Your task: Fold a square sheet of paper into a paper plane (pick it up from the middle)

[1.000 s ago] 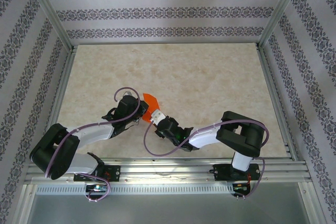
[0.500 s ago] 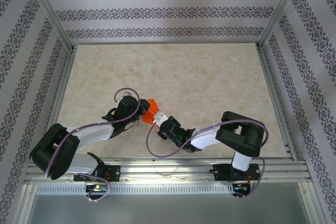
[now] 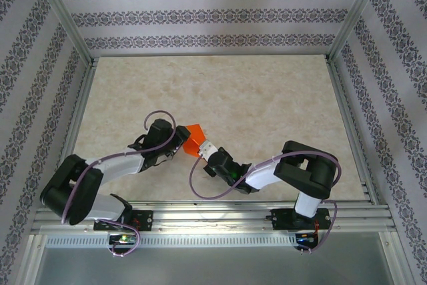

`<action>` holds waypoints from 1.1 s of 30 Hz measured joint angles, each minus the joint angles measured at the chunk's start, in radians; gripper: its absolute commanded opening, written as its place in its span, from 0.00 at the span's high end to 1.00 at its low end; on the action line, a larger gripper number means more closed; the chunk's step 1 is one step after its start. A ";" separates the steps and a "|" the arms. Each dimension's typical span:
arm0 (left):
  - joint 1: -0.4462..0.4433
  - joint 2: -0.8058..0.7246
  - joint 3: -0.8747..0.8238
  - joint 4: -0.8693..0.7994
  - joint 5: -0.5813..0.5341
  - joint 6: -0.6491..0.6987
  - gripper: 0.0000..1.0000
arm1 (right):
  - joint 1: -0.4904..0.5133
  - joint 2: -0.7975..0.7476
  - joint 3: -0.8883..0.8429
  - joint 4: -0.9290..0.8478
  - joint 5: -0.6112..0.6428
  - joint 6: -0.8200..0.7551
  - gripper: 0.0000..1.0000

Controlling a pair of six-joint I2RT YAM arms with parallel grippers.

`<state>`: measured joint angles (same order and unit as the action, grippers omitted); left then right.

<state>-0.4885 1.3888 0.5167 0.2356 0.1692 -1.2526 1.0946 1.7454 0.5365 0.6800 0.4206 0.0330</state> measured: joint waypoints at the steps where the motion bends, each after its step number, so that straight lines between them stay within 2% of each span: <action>1: 0.005 0.015 0.008 0.003 0.014 0.003 0.42 | 0.000 0.000 -0.005 0.006 -0.002 -0.006 0.96; 6: 0.027 0.069 0.029 0.023 0.075 0.014 0.50 | 0.000 -0.014 -0.024 0.010 -0.019 -0.034 0.97; 10: 0.051 0.095 0.032 0.040 0.113 0.020 0.64 | -0.001 -0.023 -0.034 0.014 -0.026 -0.051 0.96; 20: 0.054 0.096 0.039 0.041 0.146 0.039 0.92 | -0.033 -0.060 -0.053 0.003 -0.098 -0.058 0.89; 23: 0.054 0.095 0.039 0.043 0.146 0.037 0.95 | -0.033 -0.063 -0.053 -0.002 -0.109 -0.051 0.86; 33: 0.054 0.095 0.039 0.067 0.150 0.032 0.96 | -0.033 -0.081 -0.063 -0.038 -0.123 0.006 0.85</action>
<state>-0.4343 1.4841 0.5560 0.3027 0.3187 -1.2201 1.0618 1.6642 0.4736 0.6422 0.2974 0.0387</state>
